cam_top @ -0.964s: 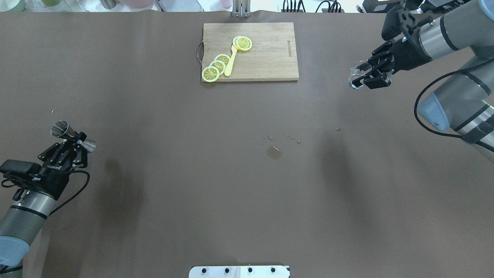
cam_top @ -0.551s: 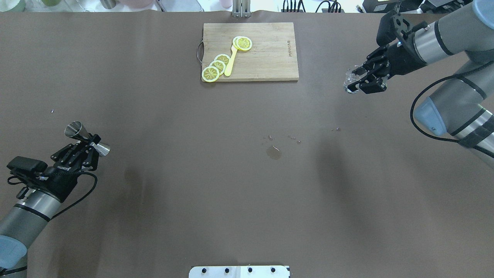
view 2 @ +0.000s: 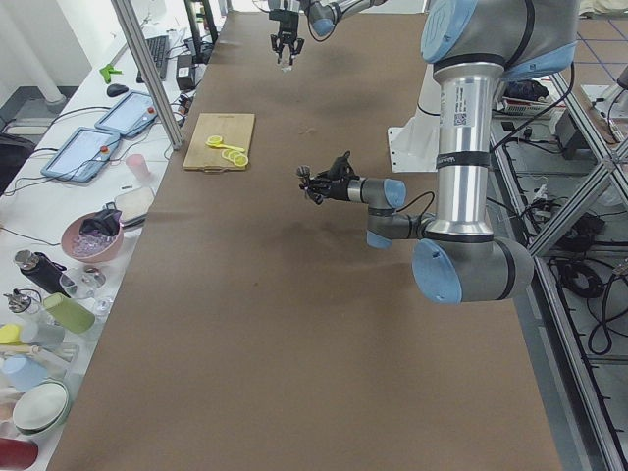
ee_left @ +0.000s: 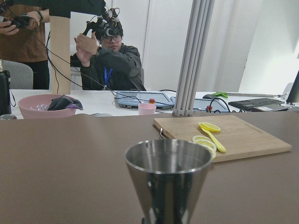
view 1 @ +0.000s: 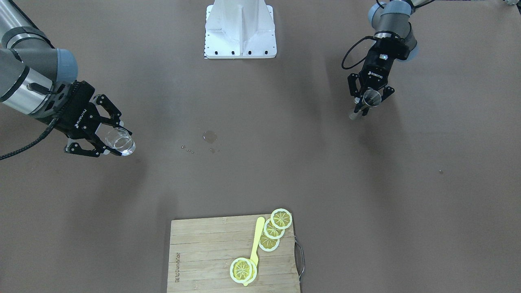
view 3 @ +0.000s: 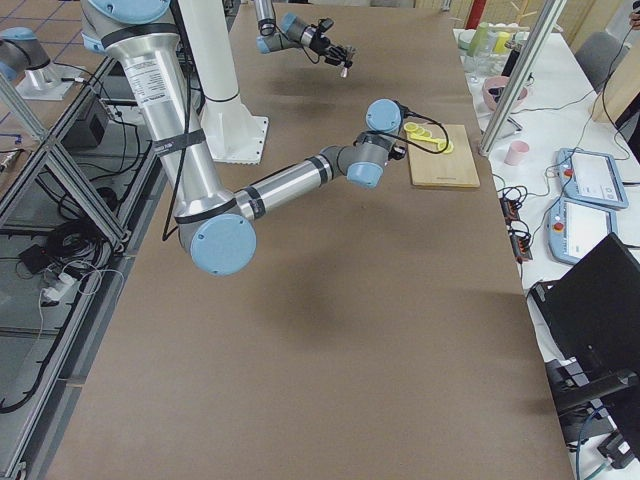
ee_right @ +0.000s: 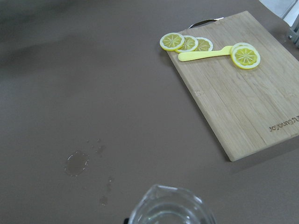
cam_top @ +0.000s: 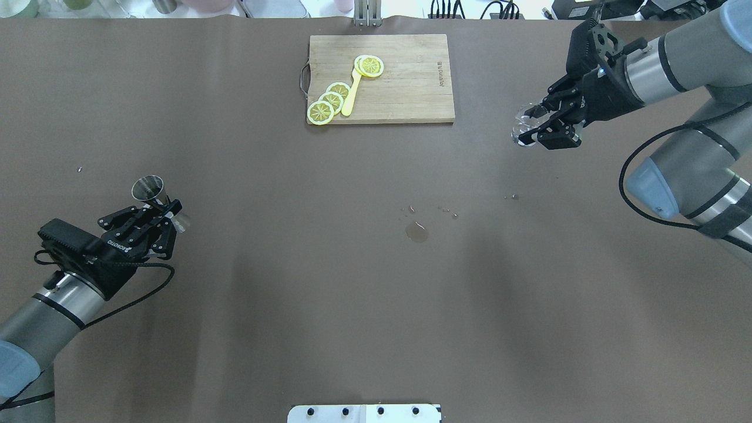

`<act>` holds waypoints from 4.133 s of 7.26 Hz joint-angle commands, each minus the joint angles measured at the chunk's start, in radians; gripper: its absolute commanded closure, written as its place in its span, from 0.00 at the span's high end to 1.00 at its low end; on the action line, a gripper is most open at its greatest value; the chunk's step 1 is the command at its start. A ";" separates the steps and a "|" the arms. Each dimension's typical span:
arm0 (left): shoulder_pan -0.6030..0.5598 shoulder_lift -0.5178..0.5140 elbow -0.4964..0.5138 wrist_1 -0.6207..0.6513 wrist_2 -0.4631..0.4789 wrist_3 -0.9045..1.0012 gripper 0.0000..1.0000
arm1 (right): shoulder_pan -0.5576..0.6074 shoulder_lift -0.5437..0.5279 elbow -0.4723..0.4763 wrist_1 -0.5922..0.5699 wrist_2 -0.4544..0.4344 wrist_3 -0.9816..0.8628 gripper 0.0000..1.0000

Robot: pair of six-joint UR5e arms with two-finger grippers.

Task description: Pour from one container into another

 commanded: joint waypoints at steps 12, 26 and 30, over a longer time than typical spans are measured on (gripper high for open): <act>-0.312 -0.576 0.370 0.145 -0.858 0.434 0.00 | -0.113 -0.011 0.084 -0.077 -0.130 -0.092 0.00; -0.341 -0.959 0.662 0.330 -1.224 0.724 0.00 | -0.173 0.053 0.280 -0.509 -0.206 -0.097 0.00; -0.295 -0.965 0.653 0.318 -1.216 0.744 0.00 | -0.188 0.133 0.276 -0.684 -0.246 -0.216 0.00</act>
